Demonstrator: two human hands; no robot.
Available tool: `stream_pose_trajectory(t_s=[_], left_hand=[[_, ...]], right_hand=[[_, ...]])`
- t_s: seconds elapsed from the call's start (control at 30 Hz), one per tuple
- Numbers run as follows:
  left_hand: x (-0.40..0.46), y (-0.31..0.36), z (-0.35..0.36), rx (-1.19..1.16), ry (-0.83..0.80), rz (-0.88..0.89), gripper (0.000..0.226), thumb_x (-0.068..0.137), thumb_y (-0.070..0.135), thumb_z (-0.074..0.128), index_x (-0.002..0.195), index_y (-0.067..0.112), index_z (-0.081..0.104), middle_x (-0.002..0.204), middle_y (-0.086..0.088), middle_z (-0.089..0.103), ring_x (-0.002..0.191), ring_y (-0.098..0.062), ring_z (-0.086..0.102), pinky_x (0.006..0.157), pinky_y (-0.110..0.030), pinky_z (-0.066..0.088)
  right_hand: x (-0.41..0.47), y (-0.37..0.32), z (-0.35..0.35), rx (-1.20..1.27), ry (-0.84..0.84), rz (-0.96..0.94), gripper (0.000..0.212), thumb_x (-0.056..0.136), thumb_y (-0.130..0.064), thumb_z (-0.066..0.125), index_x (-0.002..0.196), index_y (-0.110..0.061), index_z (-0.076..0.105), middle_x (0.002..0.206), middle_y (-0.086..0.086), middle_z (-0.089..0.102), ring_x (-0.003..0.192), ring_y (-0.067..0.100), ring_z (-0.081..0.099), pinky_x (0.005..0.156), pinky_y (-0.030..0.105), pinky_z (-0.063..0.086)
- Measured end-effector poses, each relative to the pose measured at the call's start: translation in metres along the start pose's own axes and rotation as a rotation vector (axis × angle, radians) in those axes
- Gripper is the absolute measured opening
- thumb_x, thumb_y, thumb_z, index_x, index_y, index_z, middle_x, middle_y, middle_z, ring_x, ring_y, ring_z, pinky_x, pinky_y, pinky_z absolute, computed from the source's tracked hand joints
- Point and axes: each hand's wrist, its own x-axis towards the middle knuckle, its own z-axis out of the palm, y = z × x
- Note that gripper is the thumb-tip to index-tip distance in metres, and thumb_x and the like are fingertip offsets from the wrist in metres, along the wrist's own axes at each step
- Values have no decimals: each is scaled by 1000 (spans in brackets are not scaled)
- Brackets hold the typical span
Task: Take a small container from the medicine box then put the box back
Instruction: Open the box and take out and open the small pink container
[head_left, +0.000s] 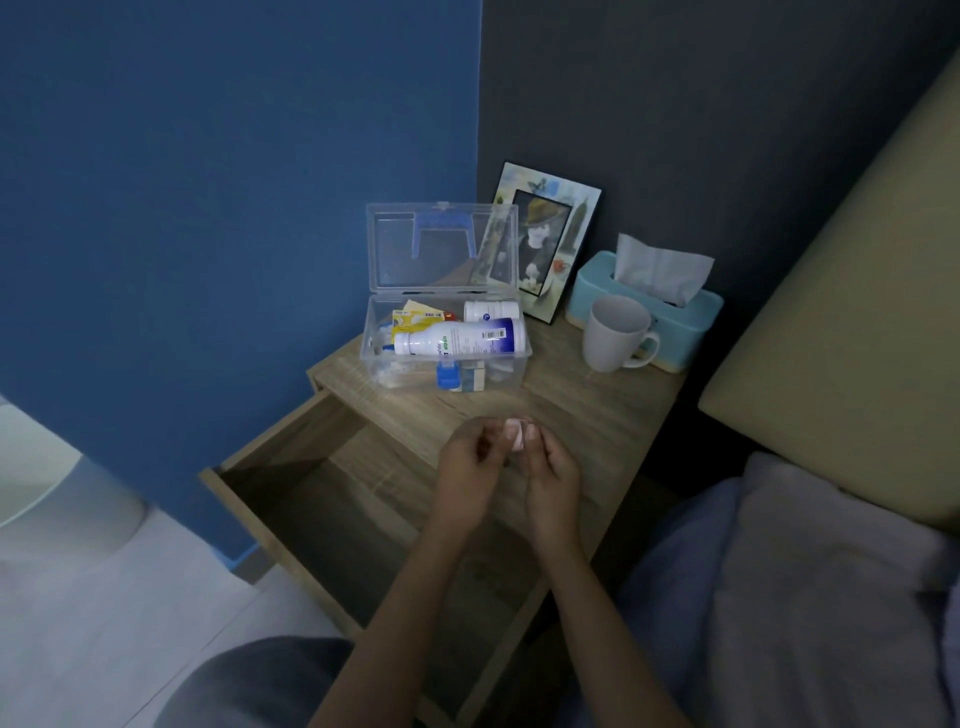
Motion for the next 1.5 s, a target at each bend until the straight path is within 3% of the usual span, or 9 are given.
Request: stream_pose_trajectory(t_s=[0.1,0.23,0.37,0.5,0.7,0.97,1.17,1.37,1.5], left_hand=[[4,1,5,98,13,-52,29,97,32,50,90,10,67,76,2,67,66,-9,62,62,-15,47],[5,0,5,8,7,-87,29,98,34,46,94,15,68,84,-2,69,75,-13,65,69,-23,51],[3,-2,5,-54,-22,-6,13,93,18,58,98,15,70,86,7,70,79,-4,65,76,-24,53],[5,-3,5,20,12,-80,25,95,34,52,84,19,69,75,5,69,71,-7,65,68,-24,50],[2,-5,2,-48,-55,-43,27,90,16,63,116,12,68,104,-1,70,90,-4,65,87,-22,52],[8,-7,7,22,-3,-114,22,90,33,61,83,14,68,71,8,68,55,7,60,55,-8,47],[12,-3,7,99,-16,-173,34,91,45,54,74,19,69,68,7,68,65,-9,65,64,-19,48],[8,-10,6,49,-33,-15,27,91,17,62,115,11,70,94,-5,72,85,-10,65,77,-9,49],[6,-8,5,-28,-30,-63,18,89,14,64,104,10,73,81,-1,71,79,-13,66,83,-32,55]], right_hand=[[-2,0,0,-54,-7,-22,24,98,-13,49,113,-10,67,108,4,72,102,13,66,89,18,50],[2,1,-3,-63,10,-32,28,98,-11,49,119,0,64,116,13,69,109,21,64,95,29,48],[3,5,-3,-45,25,-39,26,97,-7,50,117,3,63,115,16,68,103,18,64,84,10,49],[1,6,-2,-24,16,-35,25,97,-8,50,117,1,63,113,13,69,98,12,64,84,12,49],[1,7,-4,-15,17,-33,24,98,-11,50,116,-3,65,112,8,69,99,10,64,88,13,48],[-2,9,-3,15,-3,-25,25,98,-11,47,120,-21,57,114,-5,65,106,5,62,94,17,47],[0,14,-4,22,0,-43,27,100,-11,44,118,-8,64,114,8,70,104,12,65,94,26,48],[1,15,-4,57,-20,-28,25,99,-10,45,105,-23,66,103,-5,71,99,8,67,92,24,50],[1,17,-5,40,-18,-34,24,99,-9,45,112,-10,65,110,9,70,105,18,65,95,30,50]])
